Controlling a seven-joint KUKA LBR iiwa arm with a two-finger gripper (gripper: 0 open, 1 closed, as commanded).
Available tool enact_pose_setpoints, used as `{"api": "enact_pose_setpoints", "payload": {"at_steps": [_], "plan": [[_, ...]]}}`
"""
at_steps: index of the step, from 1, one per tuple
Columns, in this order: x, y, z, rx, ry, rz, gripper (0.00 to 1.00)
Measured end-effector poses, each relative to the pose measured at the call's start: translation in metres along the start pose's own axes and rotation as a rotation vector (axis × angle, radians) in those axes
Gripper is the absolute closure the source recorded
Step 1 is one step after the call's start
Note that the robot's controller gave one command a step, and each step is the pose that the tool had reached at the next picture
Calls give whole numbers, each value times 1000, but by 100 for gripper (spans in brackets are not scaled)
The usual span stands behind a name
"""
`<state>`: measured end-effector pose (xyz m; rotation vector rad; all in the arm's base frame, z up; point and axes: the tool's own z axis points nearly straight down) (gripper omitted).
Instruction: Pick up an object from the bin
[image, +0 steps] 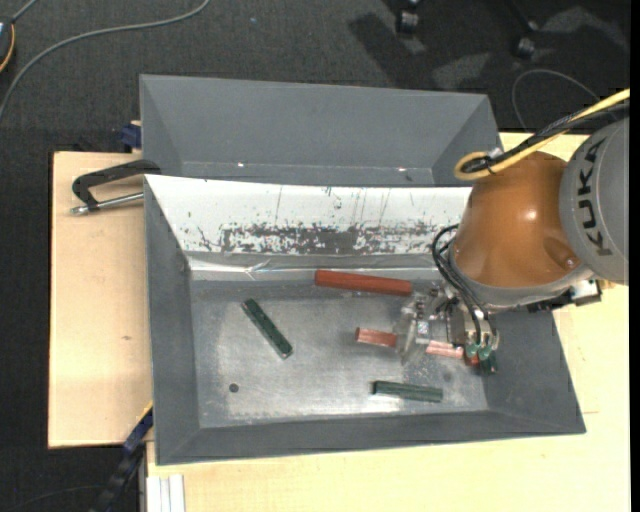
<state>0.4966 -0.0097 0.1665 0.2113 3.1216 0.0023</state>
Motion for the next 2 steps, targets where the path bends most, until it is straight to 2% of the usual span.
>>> {"api": "enact_pose_setpoints", "payload": {"at_steps": [1,2], "plan": [[-1,1,-1,1,7,-1,100],[-3,1,-34,0,3,-2,100]]}}
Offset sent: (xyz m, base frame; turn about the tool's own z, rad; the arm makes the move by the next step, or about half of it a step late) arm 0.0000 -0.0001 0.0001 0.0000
